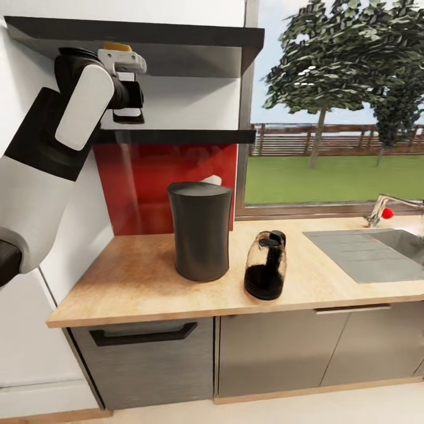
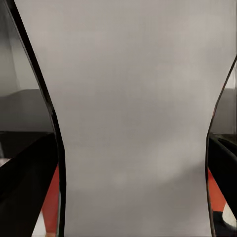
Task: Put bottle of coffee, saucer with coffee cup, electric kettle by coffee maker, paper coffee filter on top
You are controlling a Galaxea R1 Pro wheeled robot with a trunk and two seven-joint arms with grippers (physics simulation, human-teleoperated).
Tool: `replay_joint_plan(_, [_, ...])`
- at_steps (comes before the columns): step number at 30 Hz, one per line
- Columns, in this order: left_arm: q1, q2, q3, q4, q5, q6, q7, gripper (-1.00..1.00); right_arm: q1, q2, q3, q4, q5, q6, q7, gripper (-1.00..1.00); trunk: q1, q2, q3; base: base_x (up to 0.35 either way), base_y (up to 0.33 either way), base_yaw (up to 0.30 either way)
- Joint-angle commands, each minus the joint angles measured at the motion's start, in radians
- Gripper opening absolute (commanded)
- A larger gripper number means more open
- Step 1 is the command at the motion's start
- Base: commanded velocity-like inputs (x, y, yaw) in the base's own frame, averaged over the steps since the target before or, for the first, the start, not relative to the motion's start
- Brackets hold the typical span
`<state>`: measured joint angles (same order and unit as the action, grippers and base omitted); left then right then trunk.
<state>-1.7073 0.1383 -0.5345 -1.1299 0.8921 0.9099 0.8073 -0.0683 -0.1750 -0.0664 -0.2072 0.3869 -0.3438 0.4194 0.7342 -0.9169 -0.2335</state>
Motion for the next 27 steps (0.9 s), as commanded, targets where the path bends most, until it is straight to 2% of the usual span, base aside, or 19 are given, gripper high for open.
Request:
replay_joint_plan(1, [-0.002,0.001,-0.003,-0.002,0.008,0.001,0.01,-1.0,-0.001,0.0,-0.007,0.0,0.006,-0.003,0.005,1.0,0.0,-0.001,-0.001,-0.334,0.0,0.0])
replay_joint_plan(14, [-0.002,0.001,0.009,-0.071,0.008,0.001,0.011,-1.0,-0.001,0.0,-0.007,0.0,0.006,-0.003,0.003,1.0,0.0,-0.001,-0.001,-0.337,0.0,0.0])
replay_joint_plan(19, [-0.002,0.014,0.012,-0.124,0.008,0.001,0.012,-1.0,-0.001,0.0,-0.007,0.0,0.006,-0.003,0.002,1.0,0.0,-0.001,-0.001,-0.299,0.0,0.0])
replay_joint_plan(23, [0.003,0.022,0.013,-0.19,0.008,0.0,0.012,-1.0,-0.001,0.0,-0.007,0.0,0.006,-0.003,0.003,1.0,0.0,-0.001,-0.001,-0.08,0.0,0.0])
replay_joint_plan(25, [0.038,0.035,0.015,-0.242,0.008,-0.017,0.012,-1.0,-0.001,0.0,-0.006,0.0,0.006,-0.003,0.004,1.0,0.0,-0.001,-0.001,-0.019,0.0,0.0])
replay_joint_plan(26, [0.102,0.044,0.016,-0.297,0.008,-0.047,0.012,-1.0,-0.001,0.0,-0.006,0.0,0.006,-0.003,0.004,1.0,0.0,-0.001,-0.001,-0.006,0.0,0.0])
replay_joint_plan(27, [0.136,0.046,0.015,-0.321,0.008,-0.058,0.012,-1.0,-0.001,0.0,-0.006,0.0,0.006,-0.003,0.004,1.0,0.0,-0.001,-0.001,-0.004,0.0,0.0])
